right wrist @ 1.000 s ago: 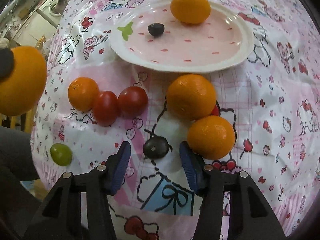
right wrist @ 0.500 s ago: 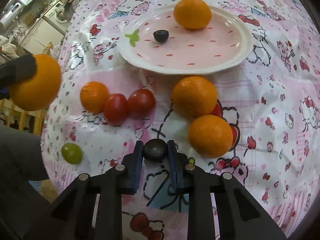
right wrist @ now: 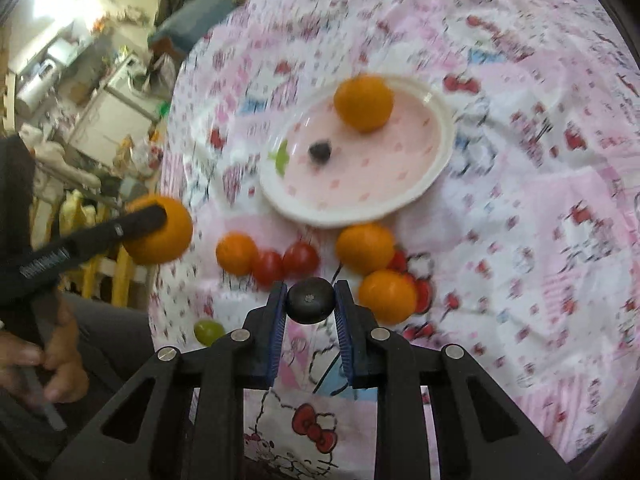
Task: Organize fruits
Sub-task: 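Carry the orange and the dark grape over the white plate with both grippers, then release the orange and grape onto the plate and withdraw both grippers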
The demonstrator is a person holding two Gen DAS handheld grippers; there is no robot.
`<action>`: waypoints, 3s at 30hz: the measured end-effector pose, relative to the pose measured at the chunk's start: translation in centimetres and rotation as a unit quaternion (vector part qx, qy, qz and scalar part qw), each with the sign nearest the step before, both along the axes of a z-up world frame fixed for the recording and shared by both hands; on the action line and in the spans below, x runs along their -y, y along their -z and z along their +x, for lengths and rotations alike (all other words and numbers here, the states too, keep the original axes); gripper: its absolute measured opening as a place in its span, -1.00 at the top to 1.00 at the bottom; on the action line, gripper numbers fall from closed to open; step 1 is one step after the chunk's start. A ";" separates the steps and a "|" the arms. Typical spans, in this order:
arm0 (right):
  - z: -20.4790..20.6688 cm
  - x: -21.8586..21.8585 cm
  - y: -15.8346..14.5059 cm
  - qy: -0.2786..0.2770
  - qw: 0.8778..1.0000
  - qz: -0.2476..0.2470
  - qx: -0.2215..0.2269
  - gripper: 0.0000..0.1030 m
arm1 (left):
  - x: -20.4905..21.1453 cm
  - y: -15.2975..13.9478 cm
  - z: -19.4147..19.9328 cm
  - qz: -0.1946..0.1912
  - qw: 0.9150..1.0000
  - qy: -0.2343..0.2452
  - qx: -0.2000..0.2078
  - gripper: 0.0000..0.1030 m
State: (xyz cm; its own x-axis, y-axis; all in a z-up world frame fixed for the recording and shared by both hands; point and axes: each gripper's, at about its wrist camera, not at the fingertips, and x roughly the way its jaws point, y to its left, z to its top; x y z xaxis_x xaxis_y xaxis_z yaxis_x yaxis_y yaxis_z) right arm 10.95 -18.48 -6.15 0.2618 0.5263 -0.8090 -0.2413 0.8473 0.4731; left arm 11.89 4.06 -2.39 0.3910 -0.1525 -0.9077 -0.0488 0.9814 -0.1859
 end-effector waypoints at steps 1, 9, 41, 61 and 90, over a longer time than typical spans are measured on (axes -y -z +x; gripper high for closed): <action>0.2 0.6 -0.4 0.005 1.000 0.003 0.005 0.52 | 0.1 -0.1 0.3 0.002 1.000 0.001 0.002 -0.03; 4.9 4.0 -2.7 0.044 0.998 0.013 0.037 0.52 | 1.8 0.2 3.3 0.036 0.999 0.023 0.030 -0.03; 15.3 3.6 4.1 0.034 0.999 -0.022 -0.019 0.51 | 6.1 7.2 15.4 0.025 0.997 0.066 0.006 -0.03; 15.3 3.4 4.9 0.031 0.999 -0.022 -0.034 0.50 | 7.3 8.0 15.2 0.047 0.995 0.093 0.001 -0.50; 14.8 4.1 3.1 0.044 0.999 -0.018 -0.009 -0.11 | 4.1 4.0 12.6 0.046 0.998 0.033 0.035 -0.77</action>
